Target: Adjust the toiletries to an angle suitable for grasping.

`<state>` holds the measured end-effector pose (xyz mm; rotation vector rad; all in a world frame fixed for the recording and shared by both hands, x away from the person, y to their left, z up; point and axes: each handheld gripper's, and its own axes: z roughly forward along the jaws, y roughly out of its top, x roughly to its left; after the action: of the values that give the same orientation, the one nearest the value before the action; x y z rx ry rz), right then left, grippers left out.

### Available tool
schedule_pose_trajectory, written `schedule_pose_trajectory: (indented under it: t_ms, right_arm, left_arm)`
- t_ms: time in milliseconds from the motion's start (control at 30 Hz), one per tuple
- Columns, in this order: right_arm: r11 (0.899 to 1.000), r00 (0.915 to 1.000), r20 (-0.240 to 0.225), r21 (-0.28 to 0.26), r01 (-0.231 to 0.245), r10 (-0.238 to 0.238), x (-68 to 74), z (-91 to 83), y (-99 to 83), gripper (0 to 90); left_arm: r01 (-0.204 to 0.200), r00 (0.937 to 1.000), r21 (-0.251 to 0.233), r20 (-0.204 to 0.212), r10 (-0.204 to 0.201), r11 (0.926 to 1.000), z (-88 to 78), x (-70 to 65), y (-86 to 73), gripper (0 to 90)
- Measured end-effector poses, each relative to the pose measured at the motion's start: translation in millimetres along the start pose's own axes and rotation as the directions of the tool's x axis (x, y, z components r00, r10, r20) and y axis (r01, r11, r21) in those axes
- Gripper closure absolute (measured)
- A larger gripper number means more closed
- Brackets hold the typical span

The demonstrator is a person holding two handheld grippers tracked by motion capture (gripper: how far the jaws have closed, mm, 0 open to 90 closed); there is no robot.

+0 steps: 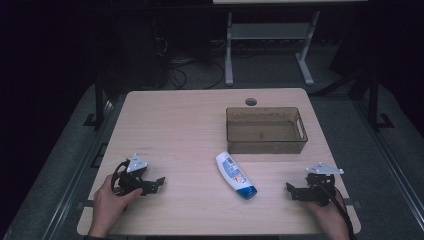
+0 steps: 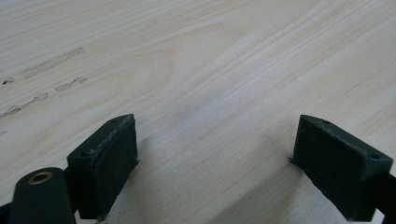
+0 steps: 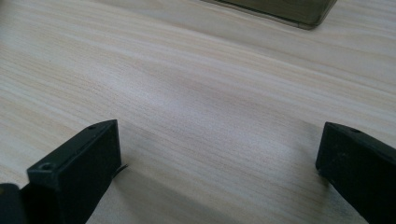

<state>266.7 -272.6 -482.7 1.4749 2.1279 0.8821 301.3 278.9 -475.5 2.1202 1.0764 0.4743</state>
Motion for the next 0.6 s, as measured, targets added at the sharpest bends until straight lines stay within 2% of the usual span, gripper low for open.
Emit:
schedule_pose_trajectory:
  t_ms: [233, 333, 433, 500, 533, 600]
  right_arm:
    - [1.0, 1.0, 0.0, -0.001, 0.0, 0.0, -0.2, -0.4, -0.5, 0.0]
    - [0.999, 1.0, 0.001, 0.035, 0.003, -0.003, 0.3, -1.1, 3.2, 1.2]
    - [0.999, 0.9997, -0.019, 0.035, 0.017, -0.016, 0.8, -5.0, 4.7, 15.8]
    - [0.999, 0.9995, -0.028, 0.033, 0.018, -0.017, 0.3, -7.1, 5.4, 19.3]
    - [1.0, 0.9987, -0.05, 0.026, 0.002, -0.001, -0.2, -9.5, 6.5, 27.9]
    - [1.0, 0.9983, -0.059, 0.012, 0.001, 0.0, 0.4, -12.0, 8.1, 32.2]
  left_arm:
    - [0.002, 1.0, 0.0, -0.001, -0.002, 1.0, 0.0, 0.0, 0.0, 12.5]
    - [0.002, 1.0, 0.0, 0.0, -0.002, 1.0, 0.0, 0.1, 0.0, 12.5]
    - [0.003, 1.0, 0.0, 0.0, -0.003, 1.0, 0.0, 0.1, 0.0, 12.6]
    - [0.004, 1.0, -0.001, 0.0, -0.004, 1.0, 0.1, 0.1, 0.0, 12.6]
    - [0.005, 1.0, 0.0, -0.001, -0.005, 1.0, 0.0, 0.2, 0.1, 12.6]
    - [0.005, 1.0, 0.0, -0.001, -0.005, 1.0, 0.0, 0.2, 0.1, 12.6]
